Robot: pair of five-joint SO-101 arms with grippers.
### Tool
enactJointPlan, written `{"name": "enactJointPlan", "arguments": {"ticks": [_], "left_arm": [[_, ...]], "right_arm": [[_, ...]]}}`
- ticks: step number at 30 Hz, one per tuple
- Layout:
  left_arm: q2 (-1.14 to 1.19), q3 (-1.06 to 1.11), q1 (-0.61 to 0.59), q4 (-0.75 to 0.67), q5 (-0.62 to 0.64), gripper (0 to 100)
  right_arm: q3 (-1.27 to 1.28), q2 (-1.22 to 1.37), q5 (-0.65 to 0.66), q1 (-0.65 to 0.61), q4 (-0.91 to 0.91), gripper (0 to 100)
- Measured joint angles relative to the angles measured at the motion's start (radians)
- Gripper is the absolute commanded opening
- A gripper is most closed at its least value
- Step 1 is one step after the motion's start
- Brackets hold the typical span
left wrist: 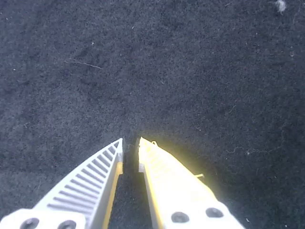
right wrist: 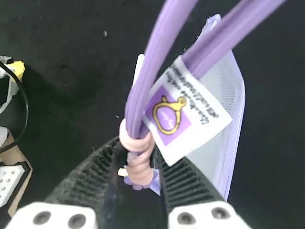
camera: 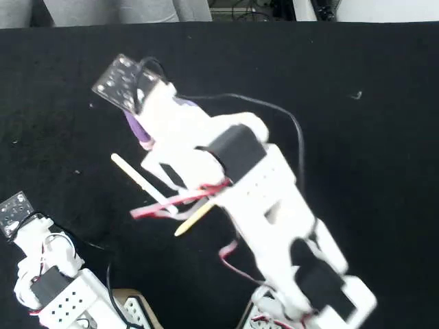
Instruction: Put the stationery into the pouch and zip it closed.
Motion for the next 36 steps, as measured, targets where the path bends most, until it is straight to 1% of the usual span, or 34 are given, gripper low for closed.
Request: {"name": "enactJointPlan", "arguments": {"ticks": [6, 8, 16, 21, 23, 26, 29, 33, 36], "left_arm": [[0.0, 0.0, 0.0, 0.0, 0.0, 6], [0.0, 0.0, 0.0, 0.0, 0.0, 6], [0.0, 0.0, 0.0, 0.0, 0.0, 6], [0.0, 0.0, 0.0, 0.0, 0.0, 6], [0.0, 0.0, 0.009, 0.0, 0.0, 6], [0.0, 0.0, 0.084, 0.0, 0.0, 7], [0.0, 0.0, 0.176, 0.0, 0.0, 7], [0.0, 0.0, 0.299, 0.0, 0.0, 7], [0.0, 0.0, 0.43, 0.0, 0.0, 7]], "right_arm": [[0.376, -0.305, 0.0, 0.0, -0.252, 1.2], [0.482, -0.393, 0.003, 0.0, -0.31, 1.2], [0.698, -0.586, 0.043, 0.0, -0.339, 1.2], [0.832, -0.729, 0.057, -0.002, -0.425, 1.1], [0.887, -0.795, 0.086, -0.034, -0.457, 1.1], [0.967, -0.881, 0.1, -0.1, -0.509, 1.1], [1.034, -0.939, 0.103, -0.14, -0.571, 1.1], [1.129, -0.993, 0.103, -0.149, -0.672, 1.1], [1.192, -1.019, 0.107, -0.149, -0.729, 1.1]]}}
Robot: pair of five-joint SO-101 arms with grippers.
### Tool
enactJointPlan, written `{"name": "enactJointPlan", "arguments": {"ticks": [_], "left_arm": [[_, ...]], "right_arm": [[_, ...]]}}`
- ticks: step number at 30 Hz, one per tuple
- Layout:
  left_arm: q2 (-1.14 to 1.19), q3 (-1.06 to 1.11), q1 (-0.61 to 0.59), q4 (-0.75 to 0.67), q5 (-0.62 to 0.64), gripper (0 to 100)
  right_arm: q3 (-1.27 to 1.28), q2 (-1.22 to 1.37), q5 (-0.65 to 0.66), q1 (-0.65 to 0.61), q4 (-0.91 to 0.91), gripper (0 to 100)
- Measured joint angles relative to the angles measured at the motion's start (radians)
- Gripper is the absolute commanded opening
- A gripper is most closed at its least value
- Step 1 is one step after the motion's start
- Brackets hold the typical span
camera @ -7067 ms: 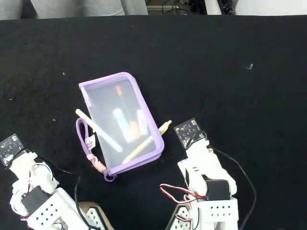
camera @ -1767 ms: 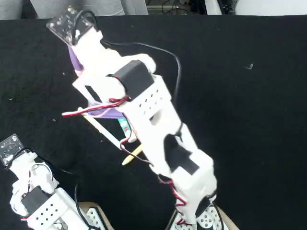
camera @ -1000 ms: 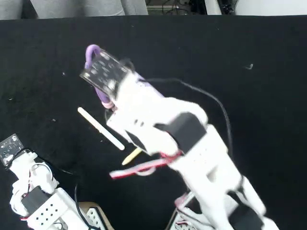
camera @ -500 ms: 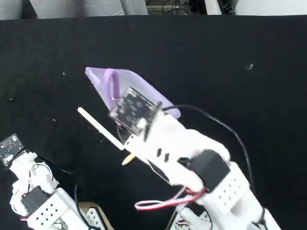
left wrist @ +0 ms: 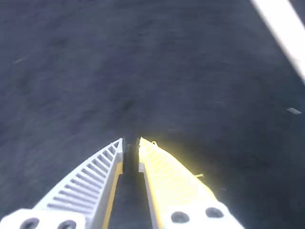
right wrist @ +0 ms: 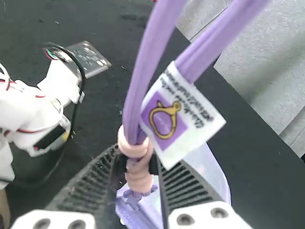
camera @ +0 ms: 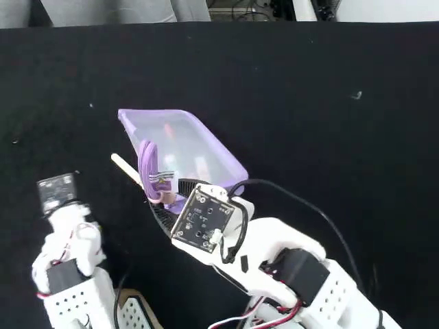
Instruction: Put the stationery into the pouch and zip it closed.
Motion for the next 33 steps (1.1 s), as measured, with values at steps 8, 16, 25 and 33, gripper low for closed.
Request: {"name": "enactJointPlan", "arguments": {"ticks": [8, 16, 25, 33], "left_arm": [[0.0, 0.0, 0.318, 0.0, 0.0, 7], [0.0, -0.029, 0.391, 0.002, -0.002, 12], [-0.006, -0.117, 0.453, 0.006, -0.002, 50], [-0.009, -0.319, 0.42, 0.061, 0.0, 50]], "right_arm": [[0.06, -0.123, 0.008, 0.0, -0.017, 1.1], [0.087, -0.203, 0.008, 0.0, -0.018, 1.1], [0.098, -0.204, 0.012, 0.0, -0.026, 1.1], [0.186, -0.204, 0.044, 0.063, -0.124, 1.1]]}}
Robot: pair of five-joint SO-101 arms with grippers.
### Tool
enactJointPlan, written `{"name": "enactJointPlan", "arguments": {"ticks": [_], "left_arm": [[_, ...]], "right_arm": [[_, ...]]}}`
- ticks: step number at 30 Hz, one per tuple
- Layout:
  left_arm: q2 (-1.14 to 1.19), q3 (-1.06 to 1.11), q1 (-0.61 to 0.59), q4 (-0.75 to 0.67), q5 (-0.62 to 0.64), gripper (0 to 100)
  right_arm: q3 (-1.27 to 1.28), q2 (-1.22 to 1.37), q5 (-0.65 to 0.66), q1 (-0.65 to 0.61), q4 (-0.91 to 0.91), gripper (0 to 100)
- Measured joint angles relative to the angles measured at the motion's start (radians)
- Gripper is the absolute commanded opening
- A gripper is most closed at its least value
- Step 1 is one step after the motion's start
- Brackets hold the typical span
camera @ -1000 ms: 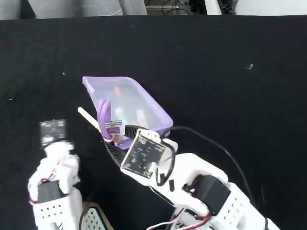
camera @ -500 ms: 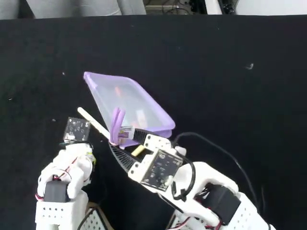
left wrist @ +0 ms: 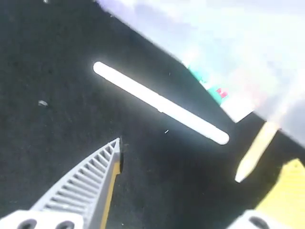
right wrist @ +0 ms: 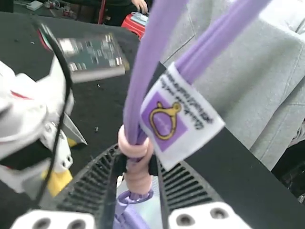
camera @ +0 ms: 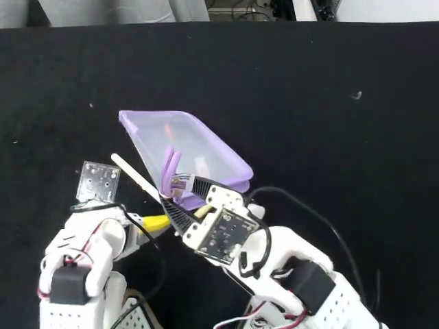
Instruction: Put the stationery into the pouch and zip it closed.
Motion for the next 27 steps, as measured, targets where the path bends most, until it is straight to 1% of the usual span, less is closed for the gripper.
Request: {"name": "enactJointPlan", "arguments": {"ticks": [4, 11, 23, 27], "left_arm": [[0.0, -0.123, 0.043, 0.086, 0.0, 50], [-0.002, -0.15, 0.048, 0.101, -0.002, 50], [-0.002, -0.153, 0.048, -0.066, -0.003, 50], [-0.002, -0.068, 0.051, -0.16, -0.003, 50]], "right_arm": [[0.014, 0.0, 0.0, 0.002, -0.026, 1.1], [0.014, 0.0, 0.0, 0.002, -0.026, 1.1], [0.014, 0.0, 0.002, 0.002, -0.026, 1.1], [0.014, 0.0, 0.002, 0.002, -0.026, 1.1]]}}
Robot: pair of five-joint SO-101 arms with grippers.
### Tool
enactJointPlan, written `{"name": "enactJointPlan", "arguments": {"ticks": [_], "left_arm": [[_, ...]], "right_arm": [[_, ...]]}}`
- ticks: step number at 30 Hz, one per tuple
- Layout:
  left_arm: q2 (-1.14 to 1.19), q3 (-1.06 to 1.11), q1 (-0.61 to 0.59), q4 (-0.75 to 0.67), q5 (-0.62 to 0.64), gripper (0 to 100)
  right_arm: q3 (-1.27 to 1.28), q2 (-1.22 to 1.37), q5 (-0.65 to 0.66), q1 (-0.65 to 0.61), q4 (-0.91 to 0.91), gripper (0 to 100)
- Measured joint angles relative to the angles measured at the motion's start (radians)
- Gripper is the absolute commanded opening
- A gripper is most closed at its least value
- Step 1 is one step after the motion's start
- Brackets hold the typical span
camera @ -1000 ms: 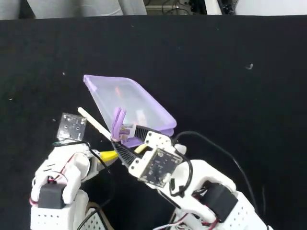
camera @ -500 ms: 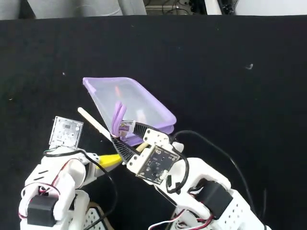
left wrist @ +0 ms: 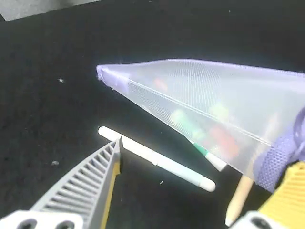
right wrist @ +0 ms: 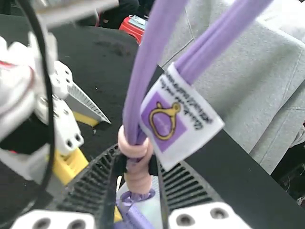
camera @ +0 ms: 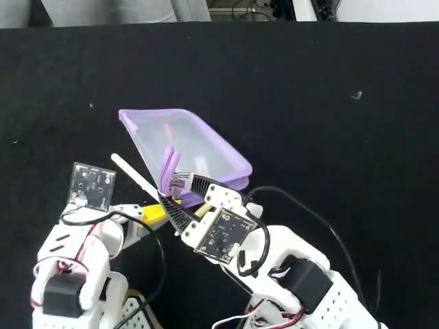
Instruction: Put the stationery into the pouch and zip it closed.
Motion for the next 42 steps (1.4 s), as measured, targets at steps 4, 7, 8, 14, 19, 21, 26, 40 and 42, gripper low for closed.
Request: {"name": "enactJointPlan", "arguments": {"ticks": [4, 7, 8, 14, 19, 21, 26, 40, 42], "left_arm": [[0.0, 0.061, 0.0, -0.055, 0.003, 50], [0.0, 0.063, -0.014, -0.063, 0.003, 50], [0.0, 0.063, -0.026, -0.063, 0.003, 50], [0.0, 0.064, -0.055, -0.063, 0.003, 50], [0.0, 0.064, -0.057, -0.063, 0.003, 50], [0.0, 0.064, -0.058, -0.063, 0.003, 50], [0.0, 0.061, -0.058, -0.063, 0.003, 50], [0.003, 0.054, -0.058, -0.063, 0.002, 50], [0.002, 0.035, -0.058, -0.063, 0.0, 50]], "right_arm": [[0.002, 0.0, 0.002, 0.0, 0.0, 1.1], [0.002, 0.0, 0.002, 0.0, 0.0, 1.1], [0.002, 0.0, 0.002, 0.0, 0.0, 1.1], [0.002, 0.0, 0.002, 0.0, 0.0, 1.1], [0.002, 0.0, 0.002, 0.0, 0.0, 1.1], [0.002, 0.0, 0.011, 0.0, 0.0, 1.1], [0.005, 0.0, 0.046, 0.006, 0.0, 1.1], [0.005, 0.0, 0.08, 0.094, 0.0, 1.1], [0.005, 0.0, 0.089, 0.095, 0.0, 1.1]]}}
